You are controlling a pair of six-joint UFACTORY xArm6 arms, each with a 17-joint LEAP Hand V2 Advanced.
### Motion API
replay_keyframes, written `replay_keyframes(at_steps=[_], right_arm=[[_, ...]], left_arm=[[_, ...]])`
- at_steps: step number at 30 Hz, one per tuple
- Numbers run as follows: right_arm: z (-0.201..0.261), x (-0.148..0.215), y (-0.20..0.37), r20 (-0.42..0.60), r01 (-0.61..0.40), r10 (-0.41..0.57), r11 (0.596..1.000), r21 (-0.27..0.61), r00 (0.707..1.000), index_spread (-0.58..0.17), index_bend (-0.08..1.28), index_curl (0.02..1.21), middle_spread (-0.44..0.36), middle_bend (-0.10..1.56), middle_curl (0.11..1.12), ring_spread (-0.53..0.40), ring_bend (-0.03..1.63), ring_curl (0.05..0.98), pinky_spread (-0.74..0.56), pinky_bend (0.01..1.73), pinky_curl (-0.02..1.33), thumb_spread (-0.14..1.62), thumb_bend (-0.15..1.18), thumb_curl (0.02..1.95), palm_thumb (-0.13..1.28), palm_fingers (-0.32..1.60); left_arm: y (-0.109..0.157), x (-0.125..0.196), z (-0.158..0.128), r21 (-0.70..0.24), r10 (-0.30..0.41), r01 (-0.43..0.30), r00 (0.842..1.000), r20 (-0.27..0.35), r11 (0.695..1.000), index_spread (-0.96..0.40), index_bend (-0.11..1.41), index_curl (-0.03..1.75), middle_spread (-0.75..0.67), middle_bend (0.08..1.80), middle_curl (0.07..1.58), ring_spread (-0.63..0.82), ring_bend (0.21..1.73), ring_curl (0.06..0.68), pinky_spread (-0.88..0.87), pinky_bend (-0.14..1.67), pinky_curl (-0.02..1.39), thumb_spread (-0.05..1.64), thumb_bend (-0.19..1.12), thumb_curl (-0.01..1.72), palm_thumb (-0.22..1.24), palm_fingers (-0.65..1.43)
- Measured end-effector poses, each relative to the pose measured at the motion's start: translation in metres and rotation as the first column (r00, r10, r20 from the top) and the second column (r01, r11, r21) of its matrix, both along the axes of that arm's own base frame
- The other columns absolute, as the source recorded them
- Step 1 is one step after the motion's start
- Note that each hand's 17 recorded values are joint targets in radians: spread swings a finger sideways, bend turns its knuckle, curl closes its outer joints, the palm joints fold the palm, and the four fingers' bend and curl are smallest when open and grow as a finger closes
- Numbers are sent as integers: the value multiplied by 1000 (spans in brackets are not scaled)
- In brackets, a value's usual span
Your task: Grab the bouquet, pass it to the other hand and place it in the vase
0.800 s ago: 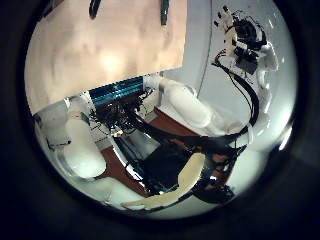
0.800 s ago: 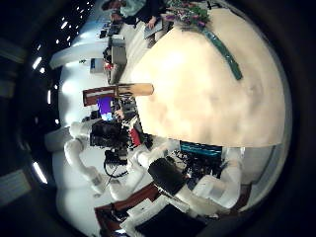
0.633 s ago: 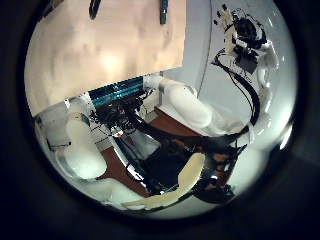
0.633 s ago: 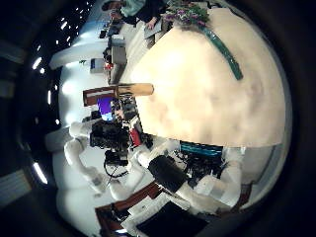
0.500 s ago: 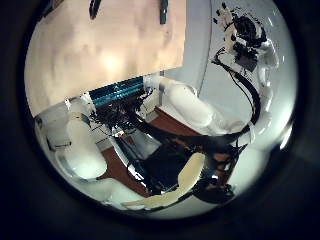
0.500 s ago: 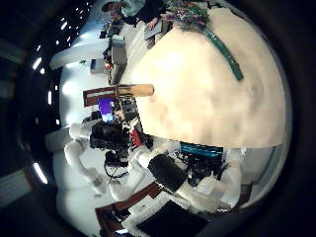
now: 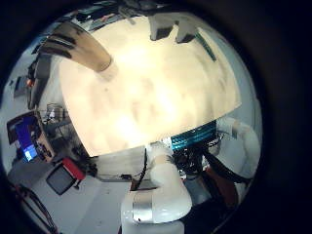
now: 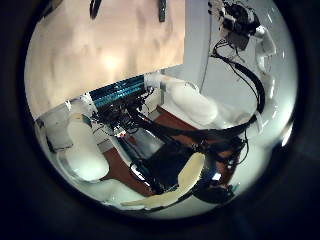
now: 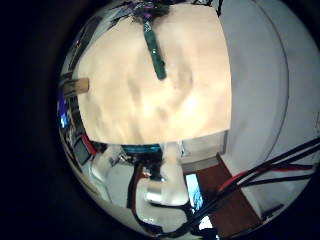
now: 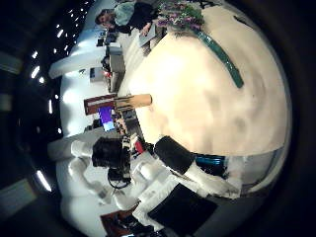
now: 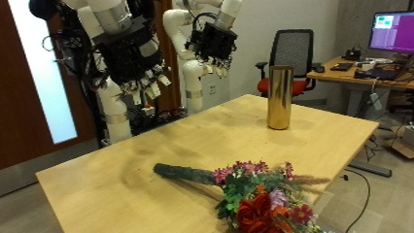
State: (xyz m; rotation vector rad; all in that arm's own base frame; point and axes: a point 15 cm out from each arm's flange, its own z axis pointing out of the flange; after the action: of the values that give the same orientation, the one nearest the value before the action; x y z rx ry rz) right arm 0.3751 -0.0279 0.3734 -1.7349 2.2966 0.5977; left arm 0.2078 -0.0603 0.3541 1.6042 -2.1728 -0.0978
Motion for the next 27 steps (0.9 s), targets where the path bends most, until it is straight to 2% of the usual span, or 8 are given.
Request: replay_keyframes(at_steps=[4, 9, 16, 24, 27], right_arm=[[-25, 18, -10, -47, 59, -58, 998, 19, 997, -104, 138, 238, 234, 382, 351, 191, 678, 255, 358, 433, 287, 1137, -21, 315, 419, 287], [-63, 48, -24, -60, 133, -133, 991, 7, 989, -70, 114, 220, 239, 421, 357, 185, 727, 254, 354, 487, 292, 1135, -17, 320, 439, 237], [-108, 92, -46, 0, 204, -204, 979, -29, 979, -69, 139, 208, 212, 488, 367, 135, 805, 257, 304, 547, 295, 1090, -20, 347, 494, 206], [-147, 127, -6, 34, 165, -163, 985, -58, 986, -47, 135, 221, 197, 503, 366, 89, 856, 253, 322, 600, 289, 1060, -21, 372, 558, 205], [-155, 128, -3, 25, 157, -156, 985, -64, 987, -44, 138, 223, 193, 511, 367, 74, 871, 252, 354, 642, 291, 1052, -24, 377, 578, 199]], left_arm=[[6, 4, 2, -2, -6, 6, 1000, 18, 1000, 95, 159, 326, 481, 187, 262, 594, 408, 230, 580, 198, 304, 827, -34, 317, 74, -21], [10, 9, 11, -2, -22, 22, 999, 48, 1000, 95, 161, 311, 484, 186, 268, 594, 413, 229, 580, 198, 309, 832, -33, 312, 82, -23], [6, 16, 17, -12, -28, 29, 998, 61, 1000, 100, 160, 301, 481, 189, 274, 593, 408, 225, 581, 210, 315, 841, -32, 311, 89, -15], [-5, 36, 5, -33, -45, 46, 999, 11, 998, 116, 155, 287, 475, 189, 285, 585, 424, 226, 576, 218, 319, 877, -31, 309, 116, -21], [-8, 41, 6, -32, -52, 52, 999, 12, 998, 117, 158, 285, 474, 190, 286, 585, 423, 226, 576, 211, 316, 880, -31, 309, 116, -23]])
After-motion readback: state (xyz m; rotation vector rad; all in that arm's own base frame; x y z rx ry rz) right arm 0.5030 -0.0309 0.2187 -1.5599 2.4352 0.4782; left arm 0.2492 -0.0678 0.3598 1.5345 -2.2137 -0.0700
